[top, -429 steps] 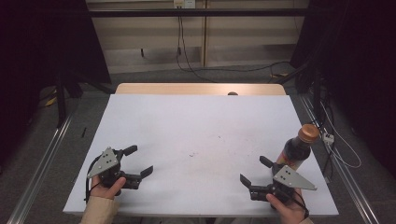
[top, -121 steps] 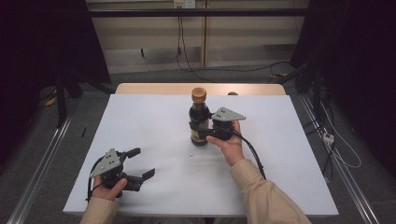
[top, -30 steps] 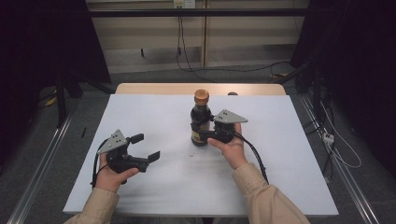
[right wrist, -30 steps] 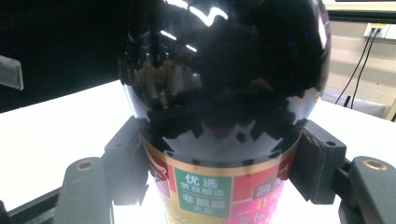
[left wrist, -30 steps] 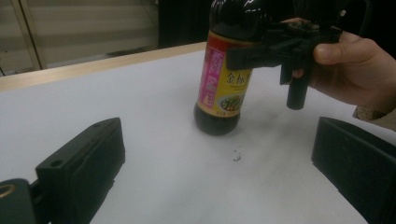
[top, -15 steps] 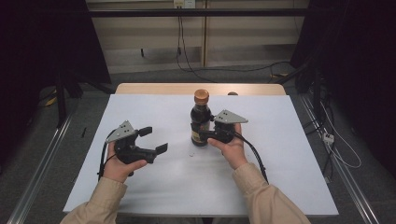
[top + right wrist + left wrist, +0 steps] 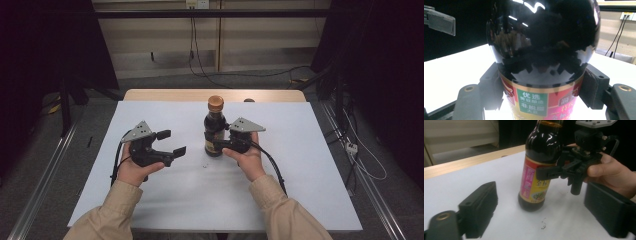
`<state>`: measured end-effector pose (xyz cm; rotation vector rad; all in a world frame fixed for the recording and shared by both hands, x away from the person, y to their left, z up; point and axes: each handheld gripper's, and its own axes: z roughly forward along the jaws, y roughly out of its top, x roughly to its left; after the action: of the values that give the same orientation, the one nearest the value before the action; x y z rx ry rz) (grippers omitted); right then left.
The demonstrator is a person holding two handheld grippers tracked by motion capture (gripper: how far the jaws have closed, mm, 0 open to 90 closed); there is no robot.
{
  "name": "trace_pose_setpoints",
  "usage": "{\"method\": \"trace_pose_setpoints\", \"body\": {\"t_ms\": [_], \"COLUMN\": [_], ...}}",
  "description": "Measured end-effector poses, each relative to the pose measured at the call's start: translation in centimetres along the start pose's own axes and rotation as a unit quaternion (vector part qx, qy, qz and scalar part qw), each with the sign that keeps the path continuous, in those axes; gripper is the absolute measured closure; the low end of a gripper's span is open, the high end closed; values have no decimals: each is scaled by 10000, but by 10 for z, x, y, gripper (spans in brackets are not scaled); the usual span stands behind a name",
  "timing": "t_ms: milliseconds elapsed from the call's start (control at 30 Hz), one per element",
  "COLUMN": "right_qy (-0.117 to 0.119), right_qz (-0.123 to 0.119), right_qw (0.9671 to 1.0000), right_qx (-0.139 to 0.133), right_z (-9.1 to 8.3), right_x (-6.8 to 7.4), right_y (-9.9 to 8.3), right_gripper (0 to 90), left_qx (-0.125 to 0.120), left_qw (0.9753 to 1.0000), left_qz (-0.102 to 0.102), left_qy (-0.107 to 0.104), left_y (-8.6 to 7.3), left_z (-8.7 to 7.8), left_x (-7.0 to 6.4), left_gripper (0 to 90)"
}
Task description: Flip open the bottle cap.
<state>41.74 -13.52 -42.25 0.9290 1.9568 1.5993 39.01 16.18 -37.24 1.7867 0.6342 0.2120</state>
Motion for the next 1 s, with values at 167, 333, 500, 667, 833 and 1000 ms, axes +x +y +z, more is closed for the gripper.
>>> {"method": "trace_pose_setpoints", "body": {"t_ms": [167,333,500,667,833,1000], "right_qy": [4,6,4,21,20,17], "right_qz": [8,4,-5,3,1,1], "right_qw": [10000,10000,10000,10000,10000,10000], "right_qx": [7,9,24,22,31,38], "right_z": [0,0,0,0,0,0], "right_x": [0,0,0,0,0,0], "right_y": [0,0,0,0,0,0], "right_gripper": [308,308,307,308,308,308], "left_qx": [27,173,252,290,299,308], "left_qw": [9999,9995,9993,9991,9988,9988], "left_qz": [98,266,274,285,393,364], "left_qy": [22,55,80,119,18,-98], "left_y": [8,17,26,35,45,55], "left_z": [3,10,16,19,23,26], "left_x": [1,2,0,2,2,2], "left_gripper": [239,339,449,552,591,598]}}
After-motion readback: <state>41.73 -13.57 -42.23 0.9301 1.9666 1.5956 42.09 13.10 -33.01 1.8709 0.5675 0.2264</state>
